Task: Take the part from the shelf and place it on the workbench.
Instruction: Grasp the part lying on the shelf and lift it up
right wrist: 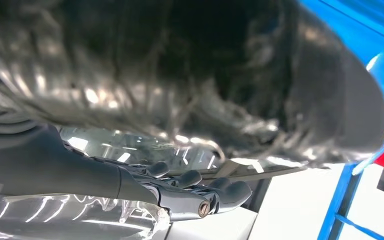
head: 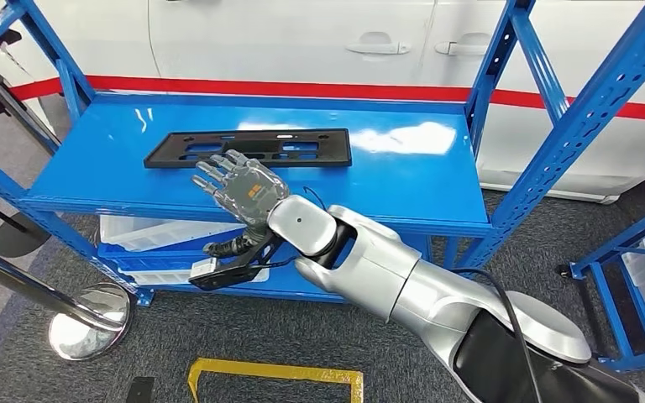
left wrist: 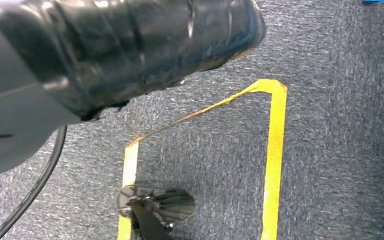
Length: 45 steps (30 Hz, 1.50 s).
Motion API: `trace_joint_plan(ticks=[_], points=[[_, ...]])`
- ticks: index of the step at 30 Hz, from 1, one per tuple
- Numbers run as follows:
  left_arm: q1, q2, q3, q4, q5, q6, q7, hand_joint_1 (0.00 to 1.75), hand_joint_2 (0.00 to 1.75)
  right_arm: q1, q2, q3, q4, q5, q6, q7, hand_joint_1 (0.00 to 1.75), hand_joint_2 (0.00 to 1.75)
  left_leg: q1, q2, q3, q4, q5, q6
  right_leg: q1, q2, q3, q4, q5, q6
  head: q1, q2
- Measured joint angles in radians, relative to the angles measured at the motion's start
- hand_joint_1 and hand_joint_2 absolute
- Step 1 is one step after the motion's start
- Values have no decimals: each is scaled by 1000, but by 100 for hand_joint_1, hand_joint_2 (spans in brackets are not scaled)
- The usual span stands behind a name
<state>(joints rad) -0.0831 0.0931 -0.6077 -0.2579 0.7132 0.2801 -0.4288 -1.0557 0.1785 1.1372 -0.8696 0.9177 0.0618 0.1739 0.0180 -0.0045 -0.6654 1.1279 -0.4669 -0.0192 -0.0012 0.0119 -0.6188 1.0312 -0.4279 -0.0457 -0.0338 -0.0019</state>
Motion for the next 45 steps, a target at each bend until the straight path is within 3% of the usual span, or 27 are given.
trace_joint_plan(ticks=[2,6,8,10,11,12,13,15,17,22,24,26,27,28,30,32,34,37,39,41,42,43,45], points=[[-2,0,0,0,0,-5,0,0,0,-2,1,0,4,5,0,1,0,0,-4,-1,44,-97,31,8,4,1,0,1,-2,7,1,0],[-2,-1,0,0,0,-8,-1,0,0,-3,1,-1,14,18,3,3,0,0,-2,-2,56,-123,34,26,7,0,-4,6,-10,27,2,0],[-2,-1,-1,0,0,-6,-1,0,0,-3,1,-3,20,25,5,3,0,0,3,-1,60,-129,37,36,7,-2,-35,74,-54,37,5,0],[-3,-1,-1,0,0,-5,-1,0,0,1,0,-3,27,32,5,3,0,0,2,0,61,-129,36,41,3,-2,-94,201,-113,43,7,0],[-2,-1,-1,0,1,-5,-1,0,0,5,0,-3,32,34,6,3,0,0,2,0,61,-129,35,42,1,-3,-119,251,-127,44,7,0],[-2,-1,-1,0,1,-4,0,0,0,8,-1,-3,36,35,7,3,0,0,2,0,61,-128,34,42,-1,-3,-131,270,-122,45,7,0],[-1,-1,-1,0,1,-4,0,0,0,10,-2,-3,40,36,7,3,0,0,2,-1,62,-127,32,41,-2,-3,-124,252,-99,44,7,0],[-1,-2,-1,0,2,-4,0,0,0,10,-2,-3,44,39,7,3,0,0,3,-2,65,-123,27,37,-4,-3,-71,133,-31,40,7,0],[-2,-3,-1,0,2,-4,0,0,0,8,-2,-3,47,42,8,3,0,0,-1,-3,64,-117,21,28,-2,-2,-21,32,-1,35,6,0],[-2,-5,-1,0,3,-6,0,0,0,8,1,-3,54,47,8,3,0,0,1,-1,56,-96,3,3,-2,0,1,0,-5,12,2,0],[-3,-6,-1,0,4,-7,0,0,0,7,4,-3,56,48,8,3,0,0,3,0,11,-1,-42,-5,-4,-2,8,-4,-7,3,-1,0],[-2,-5,-1,0,5,-7,0,0,0,10,6,-3,58,48,9,3,0,0,3,0,-58,124,-83,-9,-3,-2,12,-3,-11,-2,-2,0],[0,-5,-1,0,6,-7,0,0,0,11,6,-3,60,49,9,3,0,0,3,0,-79,155,-83,-9,-2,-2,13,-3,-13,-4,-3,0],[1,-5,-1,0,6,-7,0,0,0,13,6,-3,61,49,9,3,0,0,3,0,-83,149,-64,-8,-1,-1,15,-2,-15,-4,-3,0],[1,-5,-1,0,6,-7,0,0,0,13,7,-3,62,49,9,3,0,0,3,0,-38,34,9,-1,0,0,23,0,-22,-2,-3,0],[-2,-5,-1,0,6,-7,0,0,0,11,9,-3,63,50,9,3,0,0,-3,-1,18,-82,50,8,4,1,28,1,-29,4,-2,0],[-2,-5,-1,0,6,-7,0,0,0,10,10,-3,63,50,9,3,0,0,-9,-2,35,-114,45,15,6,1,28,-1,-32,13,-1,0],[0,-6,-1,0,5,-8,1,0,0,8,11,-3,63,50,9,3,0,0,-4,-2,47,-128,44,30,6,0,26,11,-44,30,1,0],[0,-6,-1,0,5,-9,0,0,0,6,12,-4,63,50,9,3,0,0,1,0,59,-137,42,40,4,-2,-16,95,-84,39,4,0],[-2,-6,-2,0,5,-10,0,0,0,8,12,-4,64,50,9,3,0,0,0,0,66,-137,35,47,0,-2,-89,222,-127,43,5,0],[-1,-6,-2,0,5,-11,0,0,0,10,11,-4,65,50,9,3,0,0,0,-1,69,-135,30,48,-1,-2,-117,263,-131,44,5,0],[0,-6,-2,0,5,-11,0,0,0,12,11,-4,67,50,10,3,0,0,0,-1,74,-134,25,48,-3,-3,-129,267,-114,45,5,0],[2,-6,-2,0,5,-11,0,0,0,13,11,-4,68,50,10,3,0,0,0,-2,89,-130,12,44,-4,-3,-97,170,-35,42,6,0]])
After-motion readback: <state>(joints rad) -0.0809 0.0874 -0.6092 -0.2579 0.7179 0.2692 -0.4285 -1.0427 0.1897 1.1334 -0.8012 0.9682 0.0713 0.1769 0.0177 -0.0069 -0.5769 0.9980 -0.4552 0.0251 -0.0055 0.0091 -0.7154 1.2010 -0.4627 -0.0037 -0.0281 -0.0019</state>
